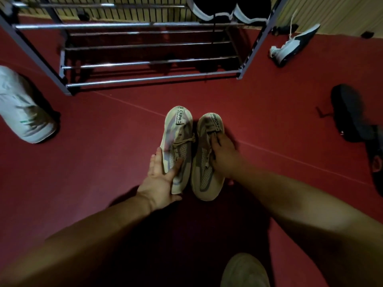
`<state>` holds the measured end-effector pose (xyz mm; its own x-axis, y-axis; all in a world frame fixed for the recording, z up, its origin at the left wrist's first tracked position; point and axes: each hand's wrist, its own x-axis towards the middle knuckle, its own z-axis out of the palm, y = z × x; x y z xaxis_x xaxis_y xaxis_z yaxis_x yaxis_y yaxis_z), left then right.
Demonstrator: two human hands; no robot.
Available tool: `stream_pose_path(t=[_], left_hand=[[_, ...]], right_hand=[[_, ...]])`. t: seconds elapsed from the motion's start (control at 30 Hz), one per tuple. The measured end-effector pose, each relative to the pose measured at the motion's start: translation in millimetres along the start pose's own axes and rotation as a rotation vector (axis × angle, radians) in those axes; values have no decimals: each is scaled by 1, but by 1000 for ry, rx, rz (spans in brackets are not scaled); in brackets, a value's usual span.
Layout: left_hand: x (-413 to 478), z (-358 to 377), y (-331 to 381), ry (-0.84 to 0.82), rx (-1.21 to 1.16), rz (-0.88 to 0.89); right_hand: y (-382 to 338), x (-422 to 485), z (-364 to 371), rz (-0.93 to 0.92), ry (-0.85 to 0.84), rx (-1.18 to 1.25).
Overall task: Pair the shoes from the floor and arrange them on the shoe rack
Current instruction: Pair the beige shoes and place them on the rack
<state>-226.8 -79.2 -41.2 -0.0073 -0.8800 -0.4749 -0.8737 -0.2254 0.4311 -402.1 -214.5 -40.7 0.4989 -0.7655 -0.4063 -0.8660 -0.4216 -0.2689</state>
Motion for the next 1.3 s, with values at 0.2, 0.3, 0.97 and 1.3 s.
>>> stream_pose_path(t=[0.2,0.3,0.97,1.3], left_hand=[[15,-8,19,-66,-31,-34],[36,-13,43,-25,-105,-69],[75,-24,65,95,-203,-366],[79,-10,68,435,-289,-330]], right_hand=[[5,24,-18,-7,95,-55],[19,45,-38,5,138,6],[51,4,3,23,144,191],[73,3,10,41,231,286]])
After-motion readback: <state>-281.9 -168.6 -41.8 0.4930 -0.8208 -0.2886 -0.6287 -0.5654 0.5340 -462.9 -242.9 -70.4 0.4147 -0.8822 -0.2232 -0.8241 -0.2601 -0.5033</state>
